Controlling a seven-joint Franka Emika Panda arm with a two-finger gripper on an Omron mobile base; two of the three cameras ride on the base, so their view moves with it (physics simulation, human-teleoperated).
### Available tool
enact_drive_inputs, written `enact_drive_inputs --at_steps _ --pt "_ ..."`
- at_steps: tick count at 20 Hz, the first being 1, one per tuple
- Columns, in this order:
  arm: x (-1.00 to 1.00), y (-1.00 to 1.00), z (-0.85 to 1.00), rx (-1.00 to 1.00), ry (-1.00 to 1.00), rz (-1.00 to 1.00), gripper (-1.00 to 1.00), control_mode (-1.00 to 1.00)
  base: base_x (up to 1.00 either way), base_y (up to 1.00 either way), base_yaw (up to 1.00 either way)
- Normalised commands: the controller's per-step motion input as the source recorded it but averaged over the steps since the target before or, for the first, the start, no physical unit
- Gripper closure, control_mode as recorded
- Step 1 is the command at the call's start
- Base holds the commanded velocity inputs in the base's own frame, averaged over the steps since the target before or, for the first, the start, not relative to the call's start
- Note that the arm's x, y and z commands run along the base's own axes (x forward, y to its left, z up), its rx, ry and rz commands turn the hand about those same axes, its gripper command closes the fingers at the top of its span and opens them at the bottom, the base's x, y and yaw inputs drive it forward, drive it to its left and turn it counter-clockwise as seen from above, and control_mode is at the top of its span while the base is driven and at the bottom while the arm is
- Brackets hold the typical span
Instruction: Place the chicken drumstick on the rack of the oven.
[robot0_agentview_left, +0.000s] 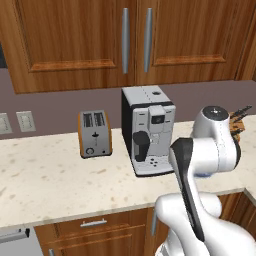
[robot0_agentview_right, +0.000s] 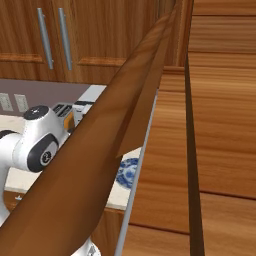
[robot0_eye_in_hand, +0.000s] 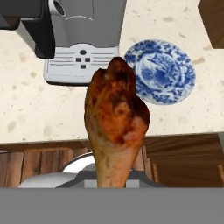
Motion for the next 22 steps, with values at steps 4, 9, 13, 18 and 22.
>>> enact_drive_inputs --at_steps 4,9,13,18,22 --pt "0.00 0.02 -0.08 0.00 -0.15 0.00 1.00 -1.00 0.00 0.00 0.00" --pt "0.00 0.00 -0.25 0.02 -0.11 0.00 1.00 -1.00 0.00 0.00 0.00" --pt "0.00 0.00 0.00 0.00 0.00 0.00 1.00 -1.00 0.00 0.00 0.00" --pt "-0.05 0.03 0.00 0.00 -0.02 0.00 1.00 1.00 -0.13 0.20 -0.04" --pt "0.00 0.00 0.00 0.00 0.00 0.00 1.00 1.00 -0.41 0.66 -0.37"
